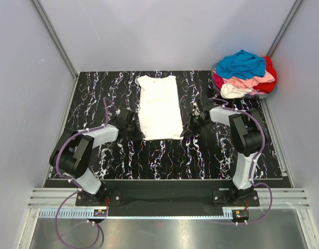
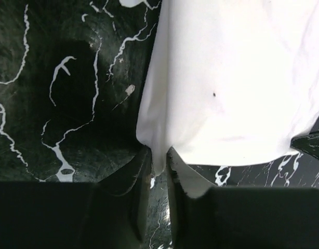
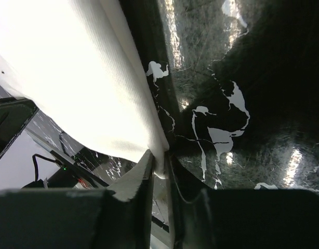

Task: Fold and stack the t-shirts
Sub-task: Fold the tshirt

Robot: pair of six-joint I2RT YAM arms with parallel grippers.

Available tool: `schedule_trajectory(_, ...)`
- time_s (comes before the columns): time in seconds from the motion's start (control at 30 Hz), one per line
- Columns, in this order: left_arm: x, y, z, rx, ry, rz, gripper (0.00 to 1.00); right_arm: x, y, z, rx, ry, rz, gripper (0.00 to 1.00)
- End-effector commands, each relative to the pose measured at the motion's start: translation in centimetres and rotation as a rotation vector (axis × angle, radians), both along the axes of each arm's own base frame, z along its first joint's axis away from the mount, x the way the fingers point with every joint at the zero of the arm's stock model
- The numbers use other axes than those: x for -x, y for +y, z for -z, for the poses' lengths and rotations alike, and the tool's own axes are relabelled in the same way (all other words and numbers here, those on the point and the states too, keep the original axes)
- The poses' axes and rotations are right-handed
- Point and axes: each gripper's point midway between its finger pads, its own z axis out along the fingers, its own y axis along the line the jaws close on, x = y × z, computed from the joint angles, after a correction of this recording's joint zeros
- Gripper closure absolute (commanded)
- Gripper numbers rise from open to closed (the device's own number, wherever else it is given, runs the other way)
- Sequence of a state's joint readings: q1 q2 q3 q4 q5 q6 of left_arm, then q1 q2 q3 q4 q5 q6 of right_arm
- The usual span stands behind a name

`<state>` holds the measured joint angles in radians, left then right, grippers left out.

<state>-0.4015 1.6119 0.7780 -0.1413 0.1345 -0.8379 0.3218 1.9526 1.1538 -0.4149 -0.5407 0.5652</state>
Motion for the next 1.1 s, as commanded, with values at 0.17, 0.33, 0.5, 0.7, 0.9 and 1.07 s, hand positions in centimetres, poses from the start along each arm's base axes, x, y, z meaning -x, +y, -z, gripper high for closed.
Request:
schedule_trajectory(0.17,-1.3,1.5,0.3,-0.147,-0.077,-0.025,1.00,-0.2,0.4,-0.2,-0.001,-0.015,-0.017,1.00)
schedule_trajectory(0.33,1.3,1.5,-1.4,-0.176,-0.072,-0.005,1.00,1.8,-0.5,-2.2,0.000,-0.046,-0.007,1.00)
schedule_trajectory(0.5,6.4,-0.5,-3.5,-0.144,-0.090,0.042,1.00,6.6,-1.5,-4.3,-0.027,-0.042,0.001,1.00)
schedule_trajectory(0.7,13.6,-1.6,-5.7,-0.109,-0.073,0.075,1.00,13.6,-2.0,-7.0,-0.064,-0.039,-0.002,1.00)
schedule_trajectory(0.9,16.8,-0.7,-9.5,-0.079,-0.089,0.063,1.00,17.4,-2.8,-10.9,-0.124,-0.082,0.059,1.00)
schedule_trajectory(1.07,16.5,1.0,-12.6,-0.153,-0.130,0.071,0.94,16.4,-2.8,-15.3,-0.129,-0.159,0.057,1.00)
